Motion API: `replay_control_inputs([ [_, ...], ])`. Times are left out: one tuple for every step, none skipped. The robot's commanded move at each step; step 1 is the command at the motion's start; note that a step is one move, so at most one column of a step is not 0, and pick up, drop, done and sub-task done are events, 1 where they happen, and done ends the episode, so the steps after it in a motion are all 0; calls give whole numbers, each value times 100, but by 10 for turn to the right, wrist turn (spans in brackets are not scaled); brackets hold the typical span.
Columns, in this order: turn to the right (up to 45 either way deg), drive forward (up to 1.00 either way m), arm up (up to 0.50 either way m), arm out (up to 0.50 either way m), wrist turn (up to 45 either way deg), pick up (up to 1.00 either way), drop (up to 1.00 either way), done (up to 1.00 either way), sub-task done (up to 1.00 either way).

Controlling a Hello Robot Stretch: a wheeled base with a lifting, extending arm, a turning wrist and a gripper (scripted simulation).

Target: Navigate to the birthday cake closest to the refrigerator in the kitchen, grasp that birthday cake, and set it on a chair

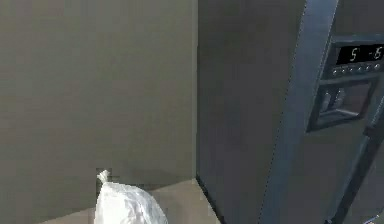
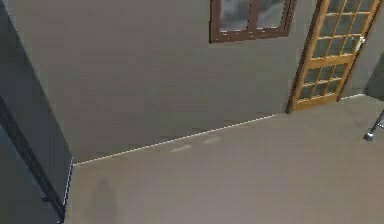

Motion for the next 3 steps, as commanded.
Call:
replay_control_inputs([
  [-450, 0, 0, 0, 0, 0, 0, 0, 0],
  [-450, 0, 0, 0, 0, 0, 0, 0, 0],
  [-450, 0, 0, 0, 0, 0, 0, 0, 0],
])
